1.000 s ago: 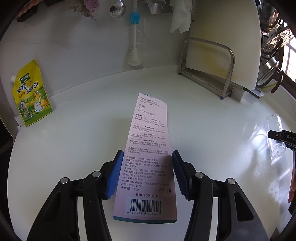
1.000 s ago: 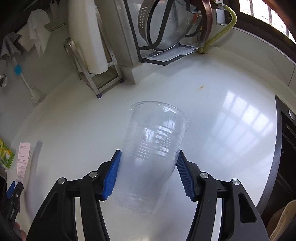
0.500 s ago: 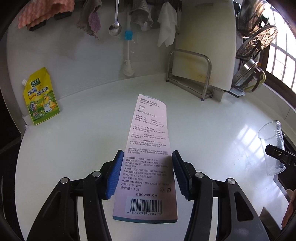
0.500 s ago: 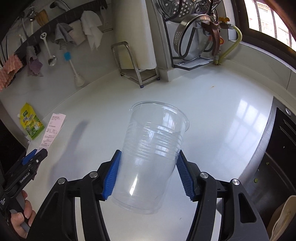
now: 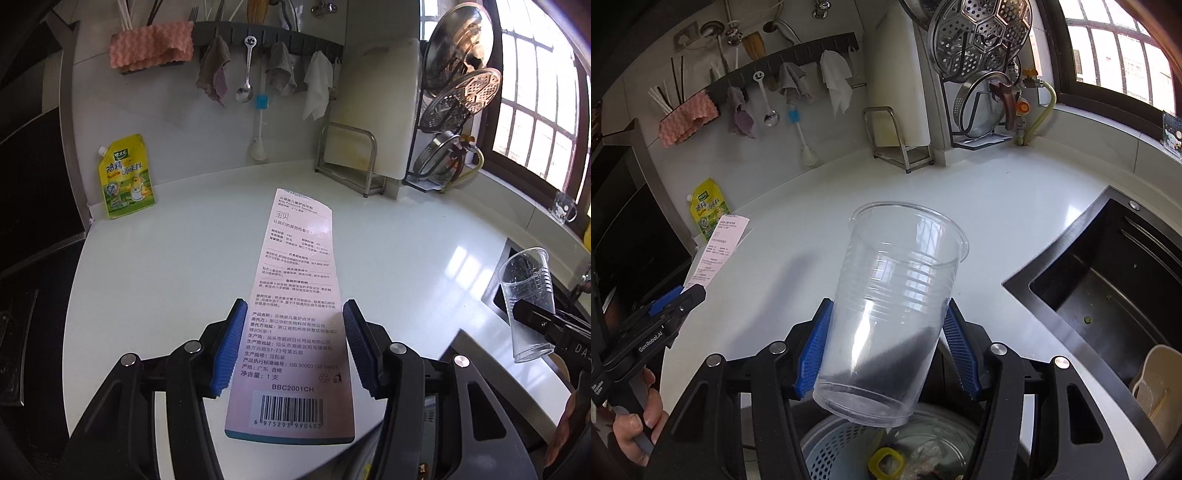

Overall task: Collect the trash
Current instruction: 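Carry receipt and cup over the bin and open both grippers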

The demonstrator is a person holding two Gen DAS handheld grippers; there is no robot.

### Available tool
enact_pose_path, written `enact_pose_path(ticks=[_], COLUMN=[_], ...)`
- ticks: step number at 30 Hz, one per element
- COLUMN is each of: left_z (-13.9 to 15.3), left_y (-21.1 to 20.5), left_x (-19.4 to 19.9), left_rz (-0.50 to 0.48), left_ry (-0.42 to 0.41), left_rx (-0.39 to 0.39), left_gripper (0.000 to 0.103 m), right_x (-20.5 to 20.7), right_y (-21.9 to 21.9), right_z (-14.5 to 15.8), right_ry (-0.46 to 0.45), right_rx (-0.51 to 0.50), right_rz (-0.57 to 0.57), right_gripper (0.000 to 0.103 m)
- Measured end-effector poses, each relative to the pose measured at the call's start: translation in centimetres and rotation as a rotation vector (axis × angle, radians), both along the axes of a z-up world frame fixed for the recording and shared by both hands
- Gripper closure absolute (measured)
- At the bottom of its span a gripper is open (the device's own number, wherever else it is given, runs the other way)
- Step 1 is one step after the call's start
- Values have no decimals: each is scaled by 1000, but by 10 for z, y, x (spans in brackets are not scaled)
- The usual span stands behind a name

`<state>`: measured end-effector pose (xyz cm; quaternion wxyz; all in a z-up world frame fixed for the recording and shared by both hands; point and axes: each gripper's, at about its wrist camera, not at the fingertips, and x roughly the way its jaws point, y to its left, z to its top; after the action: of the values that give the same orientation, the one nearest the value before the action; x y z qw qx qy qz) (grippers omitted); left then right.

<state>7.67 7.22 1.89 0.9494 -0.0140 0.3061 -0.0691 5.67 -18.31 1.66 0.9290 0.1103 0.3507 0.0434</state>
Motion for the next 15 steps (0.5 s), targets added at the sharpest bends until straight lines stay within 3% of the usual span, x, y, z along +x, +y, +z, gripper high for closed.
enact_pose_path(ticks=[7, 15], left_z=[-9, -30], left_y=[-14, -30], left_x=[-65, -107], left_rz=[-19, -23], left_ry=[1, 25], left_rx=[-1, 15], left_gripper=[51, 51], right_x=[-73, -119], right_y=[8, 6], right_z=[-12, -33], right_ry=[-20, -18], right_rx=[-29, -10], right_rz=[1, -6], right_gripper=[45, 45])
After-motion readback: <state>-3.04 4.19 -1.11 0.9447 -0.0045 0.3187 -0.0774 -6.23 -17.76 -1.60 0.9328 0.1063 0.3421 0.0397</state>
